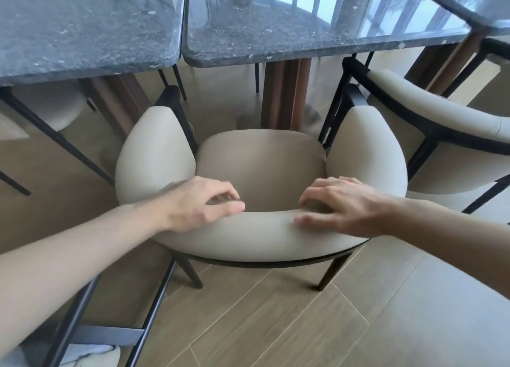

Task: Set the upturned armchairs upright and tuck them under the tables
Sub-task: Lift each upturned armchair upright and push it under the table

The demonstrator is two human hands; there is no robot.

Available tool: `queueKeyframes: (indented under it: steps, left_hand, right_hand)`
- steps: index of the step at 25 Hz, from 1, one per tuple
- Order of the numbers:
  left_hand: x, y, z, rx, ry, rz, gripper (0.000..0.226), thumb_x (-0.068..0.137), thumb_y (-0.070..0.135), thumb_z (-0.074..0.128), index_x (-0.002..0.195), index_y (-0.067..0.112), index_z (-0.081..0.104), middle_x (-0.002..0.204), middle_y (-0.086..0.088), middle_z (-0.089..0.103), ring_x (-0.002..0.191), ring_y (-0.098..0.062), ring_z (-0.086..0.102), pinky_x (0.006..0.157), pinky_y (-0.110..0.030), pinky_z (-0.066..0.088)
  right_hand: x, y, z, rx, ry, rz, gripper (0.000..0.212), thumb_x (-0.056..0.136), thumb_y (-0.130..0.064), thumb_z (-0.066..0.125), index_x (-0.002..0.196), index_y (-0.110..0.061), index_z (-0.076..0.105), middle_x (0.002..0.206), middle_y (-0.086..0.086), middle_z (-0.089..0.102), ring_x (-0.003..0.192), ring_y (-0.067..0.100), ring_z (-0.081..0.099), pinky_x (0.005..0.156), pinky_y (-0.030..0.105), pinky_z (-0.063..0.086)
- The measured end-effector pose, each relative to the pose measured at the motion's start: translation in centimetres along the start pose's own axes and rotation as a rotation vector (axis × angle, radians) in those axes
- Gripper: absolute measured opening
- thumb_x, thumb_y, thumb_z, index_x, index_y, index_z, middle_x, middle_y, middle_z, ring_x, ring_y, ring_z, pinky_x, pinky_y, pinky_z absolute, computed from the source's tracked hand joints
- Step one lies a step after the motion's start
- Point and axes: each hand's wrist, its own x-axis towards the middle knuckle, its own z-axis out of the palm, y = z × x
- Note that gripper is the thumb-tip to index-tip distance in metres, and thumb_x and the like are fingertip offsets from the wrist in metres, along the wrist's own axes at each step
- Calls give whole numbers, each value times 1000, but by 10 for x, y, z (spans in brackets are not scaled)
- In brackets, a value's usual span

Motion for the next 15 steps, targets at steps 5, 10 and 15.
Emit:
queueKeyframes:
  steps: [5, 10, 15]
  left_hand:
    - [52, -33, -11, 235, 149, -271, 26, 93, 44, 59, 118, 38, 61, 137, 10, 58, 123, -20, 52, 105, -38, 38]
    - [67, -69, -22, 432, 211, -558, 51, 88, 29, 67, 137, 30, 53, 160, 0, 26, 148, -25, 13, 121, -54, 12]
    - [70, -89, -33, 186, 330, -913, 87, 80, 45, 80, 147, 35, 26, 158, -12, 16, 135, -47, 34, 100, -57, 38]
  right_hand:
    - [34, 61, 0, -29, 282, 560, 51, 83, -45, 63, 126, -21, 49, 149, 12, 30, 136, 34, 29, 110, 61, 25]
    - [52, 98, -17, 435, 386, 906, 94, 70, -41, 79, 142, -21, 22, 136, 19, 30, 115, 48, 48, 79, 45, 43]
    - [62, 124, -28, 787, 428, 1076, 108, 59, -52, 89, 140, -6, 34, 131, 18, 52, 111, 38, 55, 81, 43, 49]
